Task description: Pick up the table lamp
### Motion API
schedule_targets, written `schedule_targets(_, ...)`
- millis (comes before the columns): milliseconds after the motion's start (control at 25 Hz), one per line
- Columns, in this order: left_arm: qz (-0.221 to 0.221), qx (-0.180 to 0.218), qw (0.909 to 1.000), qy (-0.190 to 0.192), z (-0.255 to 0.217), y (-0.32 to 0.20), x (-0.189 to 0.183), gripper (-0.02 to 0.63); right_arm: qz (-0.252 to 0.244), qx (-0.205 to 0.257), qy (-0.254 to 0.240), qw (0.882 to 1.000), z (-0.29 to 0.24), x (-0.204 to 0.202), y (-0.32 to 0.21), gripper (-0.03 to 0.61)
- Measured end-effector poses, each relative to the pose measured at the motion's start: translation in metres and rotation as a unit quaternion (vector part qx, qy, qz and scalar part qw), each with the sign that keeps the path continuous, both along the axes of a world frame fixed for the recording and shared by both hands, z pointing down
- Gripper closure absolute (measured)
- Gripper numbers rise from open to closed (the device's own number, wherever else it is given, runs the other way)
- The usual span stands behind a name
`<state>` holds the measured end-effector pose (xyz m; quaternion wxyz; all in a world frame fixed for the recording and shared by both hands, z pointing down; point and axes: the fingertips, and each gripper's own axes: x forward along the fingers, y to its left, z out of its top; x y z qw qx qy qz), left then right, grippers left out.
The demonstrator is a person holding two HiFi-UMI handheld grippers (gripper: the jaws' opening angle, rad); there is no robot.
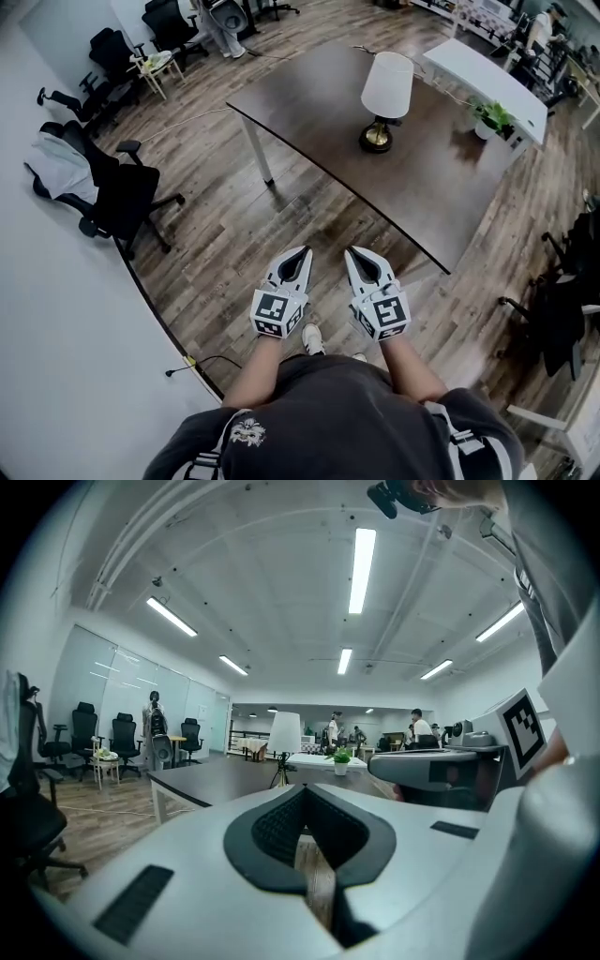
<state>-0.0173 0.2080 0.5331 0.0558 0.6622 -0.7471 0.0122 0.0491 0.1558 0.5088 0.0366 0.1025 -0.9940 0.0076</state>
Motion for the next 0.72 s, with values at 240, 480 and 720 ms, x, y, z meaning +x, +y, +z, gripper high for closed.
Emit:
schedule_targets(240, 0.027, 0.005, 0.9996, -0.009, -0.005, -0.015, -0.031, 0.617, 0.032, 0.005, 0.001, 0.999, -0.001, -0.027, -0.01, 0.552)
schedule_targets(480, 0.039, 0.015, 0.9991, -0.008, -0.011, -0.024, -0.047, 0.617, 0.048, 0.009, 0.003, 0.999, -0.007, -0.04, -0.017, 0.552)
schedule_targets(720, 0.065, 0.013, 0.9978, 0.002, -0.003, -0.061, -0.044, 0.617, 0.073, 0.01, 0.01, 0.997, -0.004, -0.035, -0.046, 0.552)
